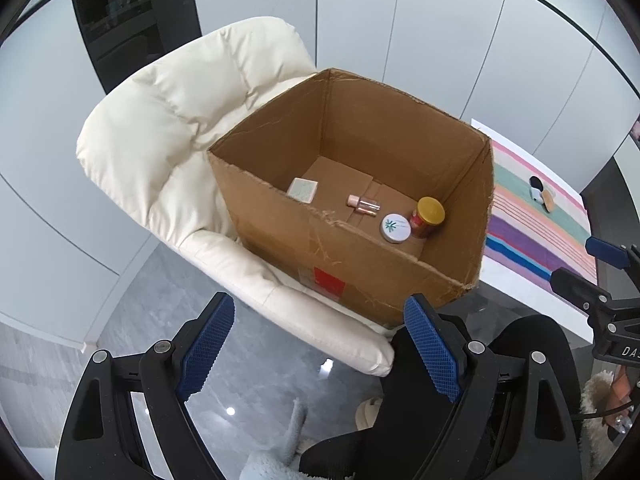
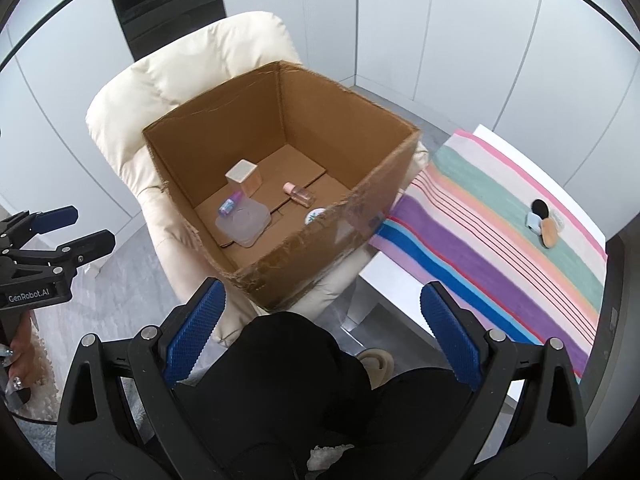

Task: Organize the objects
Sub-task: 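Move both open tools back over the striped cloth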

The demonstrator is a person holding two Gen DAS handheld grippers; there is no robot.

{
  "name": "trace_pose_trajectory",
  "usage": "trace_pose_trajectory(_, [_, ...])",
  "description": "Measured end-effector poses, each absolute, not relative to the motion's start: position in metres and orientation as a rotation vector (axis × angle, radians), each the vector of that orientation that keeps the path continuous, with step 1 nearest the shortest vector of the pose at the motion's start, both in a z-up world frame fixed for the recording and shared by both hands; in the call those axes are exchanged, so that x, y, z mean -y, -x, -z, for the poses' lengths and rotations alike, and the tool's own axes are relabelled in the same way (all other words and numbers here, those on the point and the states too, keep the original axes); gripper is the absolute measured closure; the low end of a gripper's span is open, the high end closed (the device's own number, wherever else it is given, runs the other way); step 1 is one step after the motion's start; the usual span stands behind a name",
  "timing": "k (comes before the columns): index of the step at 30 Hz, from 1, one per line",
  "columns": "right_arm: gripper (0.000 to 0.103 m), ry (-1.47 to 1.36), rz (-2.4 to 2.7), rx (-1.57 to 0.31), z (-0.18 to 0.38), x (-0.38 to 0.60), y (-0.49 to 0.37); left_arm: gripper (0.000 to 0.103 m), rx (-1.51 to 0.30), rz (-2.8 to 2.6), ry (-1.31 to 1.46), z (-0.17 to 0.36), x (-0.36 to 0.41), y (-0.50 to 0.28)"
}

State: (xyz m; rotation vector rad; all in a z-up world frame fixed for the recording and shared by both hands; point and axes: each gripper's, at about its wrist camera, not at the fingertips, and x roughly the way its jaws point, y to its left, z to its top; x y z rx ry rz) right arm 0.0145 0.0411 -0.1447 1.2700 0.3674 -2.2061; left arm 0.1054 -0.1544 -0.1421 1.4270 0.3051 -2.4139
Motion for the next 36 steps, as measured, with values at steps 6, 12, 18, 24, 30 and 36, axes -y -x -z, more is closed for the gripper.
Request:
trace_pose_trajectory(6, [0.003,-1.304,2.273,-0.315,0.144,-0.071,-0.007,0.015,-0.276,2.479,-1.463,0.142,0.134,-0.083])
trace_pose_trajectory(12, [0.003,-1.332,2.386,-0.254,0.138,-0.123,0.003,0.015,-0.229,2.568,-1.492,0.138,0.100,-0.055])
trace_pose_trajectory(18, [0.003,-1.377,2.516,-0.164,0.133,-0.189,0.010,0.015,-0.125,2.670,-1.547,0.136,0.045,-0.022])
trace_pose_trajectory(24, [0.003,-1.428,2.648,-0.050,0.131,-0.264,0.005,0.015,-0.064,2.753,-1.608,0.138,-0.007,0.005])
trace_pose_trajectory(30, [0.003,-1.478,2.757,0.050,0.134,-0.328,-0.007,0.015,0.047,2.820,-1.649,0.141,-0.061,0.025])
trace_pose_trajectory(36, [0.003,-1.536,2.818,0.125,0.145,-0.374,-0.010,0.015,0.158,2.866,-1.655,0.142,-0.105,0.044])
